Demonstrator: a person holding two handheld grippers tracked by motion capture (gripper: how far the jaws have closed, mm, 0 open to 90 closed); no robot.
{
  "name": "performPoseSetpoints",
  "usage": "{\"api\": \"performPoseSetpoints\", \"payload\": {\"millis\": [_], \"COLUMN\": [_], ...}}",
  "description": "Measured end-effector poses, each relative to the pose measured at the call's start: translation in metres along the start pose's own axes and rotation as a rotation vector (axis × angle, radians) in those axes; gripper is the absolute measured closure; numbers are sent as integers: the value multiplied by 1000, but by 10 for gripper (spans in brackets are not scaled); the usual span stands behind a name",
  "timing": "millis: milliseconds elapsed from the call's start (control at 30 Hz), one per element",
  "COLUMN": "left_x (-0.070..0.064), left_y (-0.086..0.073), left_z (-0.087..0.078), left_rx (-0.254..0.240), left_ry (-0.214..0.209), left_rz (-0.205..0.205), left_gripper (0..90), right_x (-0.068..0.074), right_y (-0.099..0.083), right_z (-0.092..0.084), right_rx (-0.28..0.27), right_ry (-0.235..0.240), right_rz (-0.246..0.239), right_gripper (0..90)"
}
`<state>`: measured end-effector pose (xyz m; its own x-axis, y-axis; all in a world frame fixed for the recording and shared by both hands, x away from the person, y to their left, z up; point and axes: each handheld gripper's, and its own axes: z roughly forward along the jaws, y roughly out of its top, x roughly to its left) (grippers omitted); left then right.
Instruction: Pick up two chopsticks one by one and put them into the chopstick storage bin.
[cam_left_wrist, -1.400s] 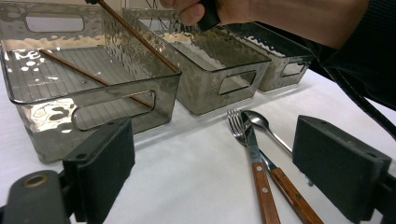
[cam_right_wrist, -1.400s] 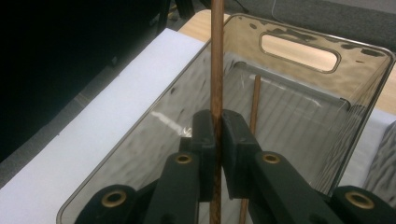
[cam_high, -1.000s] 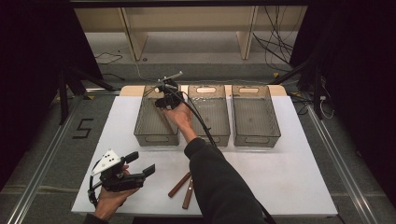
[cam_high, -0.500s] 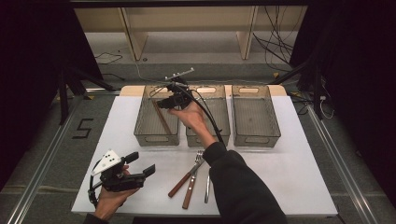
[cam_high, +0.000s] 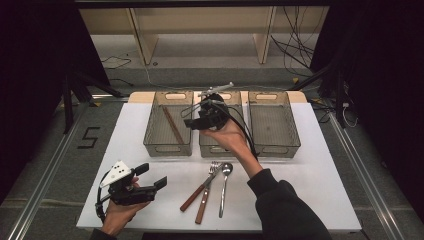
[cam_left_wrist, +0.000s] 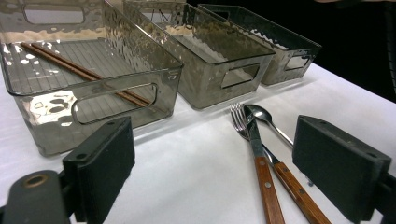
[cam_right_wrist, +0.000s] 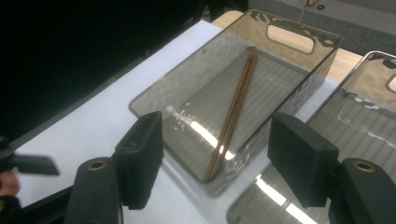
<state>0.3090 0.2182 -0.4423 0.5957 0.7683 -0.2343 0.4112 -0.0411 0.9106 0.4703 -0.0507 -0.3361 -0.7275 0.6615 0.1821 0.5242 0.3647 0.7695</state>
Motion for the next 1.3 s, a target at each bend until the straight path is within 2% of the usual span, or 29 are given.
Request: {"api": "performPoseSetpoints", "payload": {"millis": [367,433,467,1000,1167,1300], "left_x": [0,0,0,-2,-1,-1], "left_y": [-1,-1,-1,-2,-2,-2], "left_z": [2,3,3,6,6,7], "left_rx": [20,22,25,52,56,56], "left_ry": [2,2,2,5,5,6], "left_rz": [4,2,3,3,2,2], "left_gripper": [126,126,125,124,124,124], "right_x": [-4,-4,-6,-17,-16,-13], "right_y": [-39,-42,-49,-95,-105,-112], "right_z": [-40,-42,-47,-69,-72,-73], "right_rx": [-30,-31,-36,-46,-44,-37], "right_ry": [12,12,11,-10,-18,-29], "right_rz": [-4,-1,-1,43,53,44], "right_gripper": [352,351,350,340,338,336]}}
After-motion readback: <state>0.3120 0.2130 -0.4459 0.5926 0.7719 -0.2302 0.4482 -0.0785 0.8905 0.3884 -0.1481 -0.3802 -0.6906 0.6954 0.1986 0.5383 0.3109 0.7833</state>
